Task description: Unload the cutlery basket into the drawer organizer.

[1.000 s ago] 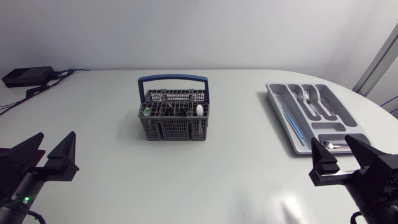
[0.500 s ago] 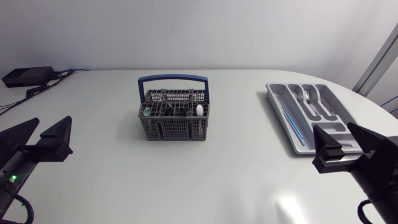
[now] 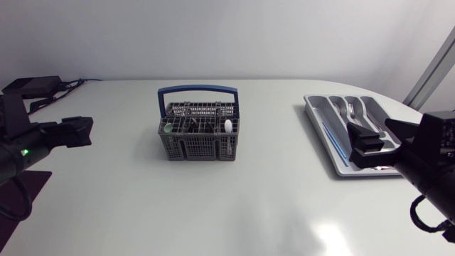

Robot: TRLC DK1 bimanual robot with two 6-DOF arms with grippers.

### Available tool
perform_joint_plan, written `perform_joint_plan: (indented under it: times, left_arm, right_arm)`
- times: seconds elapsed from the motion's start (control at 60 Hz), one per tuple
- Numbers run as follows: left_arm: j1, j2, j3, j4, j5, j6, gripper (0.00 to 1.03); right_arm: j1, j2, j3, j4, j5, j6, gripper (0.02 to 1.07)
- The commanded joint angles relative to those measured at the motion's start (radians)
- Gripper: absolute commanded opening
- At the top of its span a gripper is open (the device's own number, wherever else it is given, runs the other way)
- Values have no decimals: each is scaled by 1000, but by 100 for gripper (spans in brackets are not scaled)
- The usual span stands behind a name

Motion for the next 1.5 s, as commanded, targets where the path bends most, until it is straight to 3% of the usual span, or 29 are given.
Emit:
perform_joint_plan:
  times: [0.0, 0.383, 0.75, 1.067, 1.217, 1.483]
  left_arm:
    - [-28, 58, 66, -26, -6, 26, 98]
    - [-128, 201, 204, -95, 28, 98, 98]
    - [-177, 322, 313, -132, 28, 207, 99]
    - [-222, 451, 393, -155, 26, 270, 98]
    - [-235, 500, 473, -217, 26, 316, 98]
    - [-257, 580, 604, -339, 26, 338, 98]
  right_arm:
    - [28, 62, 57, -25, 23, 27, 102]
    - [111, 242, 205, -100, 48, 55, 102]
    - [186, 479, 463, -341, 49, 72, 102]
    - [224, 610, 555, -414, 17, 12, 102]
    - [223, 648, 600, -454, -55, -46, 102]
    - [226, 723, 718, -549, -66, -98, 102]
